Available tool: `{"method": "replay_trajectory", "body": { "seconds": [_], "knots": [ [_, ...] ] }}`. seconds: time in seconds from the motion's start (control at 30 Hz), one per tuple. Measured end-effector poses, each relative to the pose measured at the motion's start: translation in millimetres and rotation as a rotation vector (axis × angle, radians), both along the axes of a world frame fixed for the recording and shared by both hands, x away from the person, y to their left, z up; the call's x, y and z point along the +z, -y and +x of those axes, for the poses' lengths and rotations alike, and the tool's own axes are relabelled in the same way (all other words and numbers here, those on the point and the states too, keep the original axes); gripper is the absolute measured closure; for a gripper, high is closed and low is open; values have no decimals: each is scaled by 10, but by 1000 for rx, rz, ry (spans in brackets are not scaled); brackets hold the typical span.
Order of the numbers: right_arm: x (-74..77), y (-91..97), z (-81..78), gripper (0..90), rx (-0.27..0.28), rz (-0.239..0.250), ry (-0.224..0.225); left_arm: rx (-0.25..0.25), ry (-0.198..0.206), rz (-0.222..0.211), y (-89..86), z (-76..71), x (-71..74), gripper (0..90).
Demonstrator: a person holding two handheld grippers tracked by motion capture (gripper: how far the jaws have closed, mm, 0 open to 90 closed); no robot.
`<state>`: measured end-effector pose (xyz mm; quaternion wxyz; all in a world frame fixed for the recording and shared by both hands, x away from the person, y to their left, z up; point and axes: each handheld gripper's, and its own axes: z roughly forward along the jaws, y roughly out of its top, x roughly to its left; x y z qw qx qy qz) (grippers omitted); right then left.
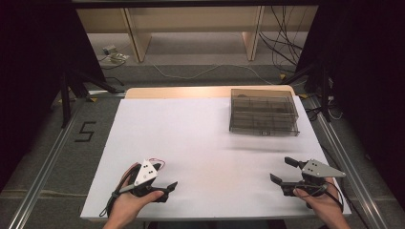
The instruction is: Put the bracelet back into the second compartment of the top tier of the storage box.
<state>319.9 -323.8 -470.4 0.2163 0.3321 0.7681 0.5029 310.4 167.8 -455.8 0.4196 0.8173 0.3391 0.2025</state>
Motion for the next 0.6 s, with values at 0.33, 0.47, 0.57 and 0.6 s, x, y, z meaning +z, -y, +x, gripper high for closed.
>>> {"method": "replay_trajectory", "body": {
  "seconds": [0.33, 0.47, 0.57, 0.6],
  "knots": [
    [-10, -23, 8, 161, 5, -5, -5, 28, -18, 45, -59, 251, 32, 202],
    [-7, -37, 0, 161, 7, -9, -5, 53, -15, 44, -101, 352, 50, 230],
    [-10, -37, -1, 161, 6, -10, -7, 92, -24, 37, -173, 456, 26, 282],
    [-10, -37, 0, 161, 8, -10, -5, 104, -21, 38, -198, 494, 10, 302]
  ]
}}
